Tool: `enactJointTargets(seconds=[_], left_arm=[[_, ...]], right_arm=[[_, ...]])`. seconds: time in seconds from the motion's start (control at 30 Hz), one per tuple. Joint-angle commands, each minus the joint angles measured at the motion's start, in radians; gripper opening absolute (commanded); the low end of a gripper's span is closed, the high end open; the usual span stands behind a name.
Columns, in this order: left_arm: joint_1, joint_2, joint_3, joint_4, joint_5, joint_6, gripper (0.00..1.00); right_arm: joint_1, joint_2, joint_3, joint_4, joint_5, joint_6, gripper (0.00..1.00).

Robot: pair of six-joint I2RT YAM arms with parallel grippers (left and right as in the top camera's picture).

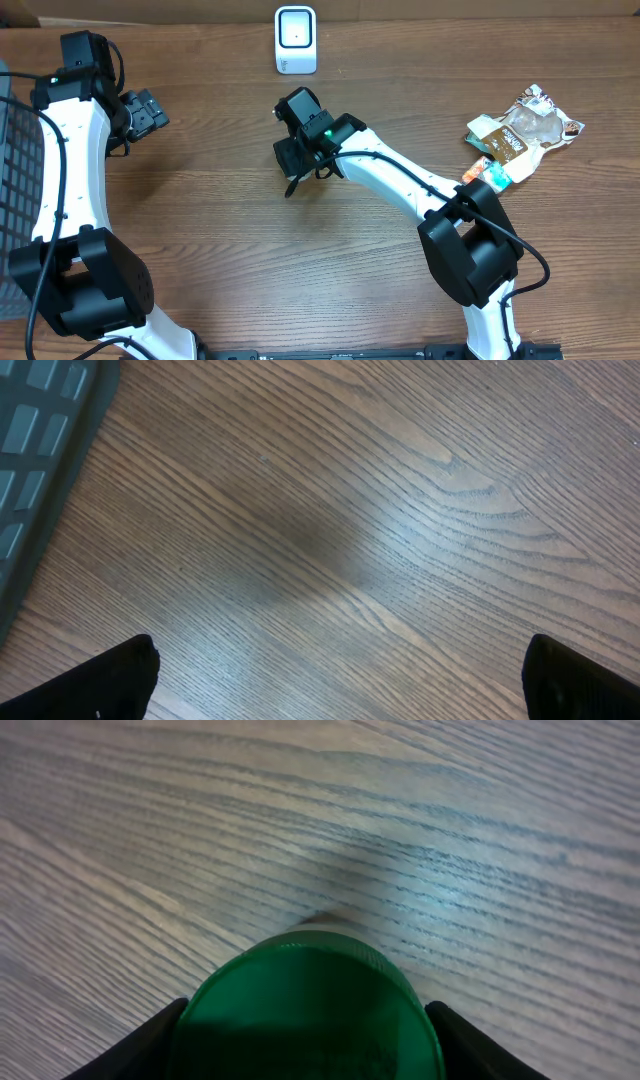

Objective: Scan the item barcode
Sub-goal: 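Lift the jar with the right gripper toward the white scanner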

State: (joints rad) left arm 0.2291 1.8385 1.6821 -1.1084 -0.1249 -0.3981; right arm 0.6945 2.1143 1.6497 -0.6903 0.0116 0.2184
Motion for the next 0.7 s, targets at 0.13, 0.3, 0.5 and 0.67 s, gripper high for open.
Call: enactJointTargets(seconds=[0.13,0.3,0.5,0.67], left_arm=[[0.0,-0.008,0.015,-0.002,-0.013,-0.006,1.0],[0.0,-0.008,0.015,-0.002,-0.013,-0.006,0.99],[0.0,-0.008,0.015,-0.002,-0.013,-0.006,0.99],[0.0,-0.008,0.015,-0.002,-0.013,-0.006,1.0]], right_arm=[[0.004,0.006,0.034,-0.034,0.032,0.481,0.51],[0.014,0.006,0.034,-0.054,0.064,0.585,0.77],[0.013,0.0,0.107,-0.087,0.077,0.243,1.0],[0.013,-0.001,0.229,-0.17,0.076,-0.187,1.0]])
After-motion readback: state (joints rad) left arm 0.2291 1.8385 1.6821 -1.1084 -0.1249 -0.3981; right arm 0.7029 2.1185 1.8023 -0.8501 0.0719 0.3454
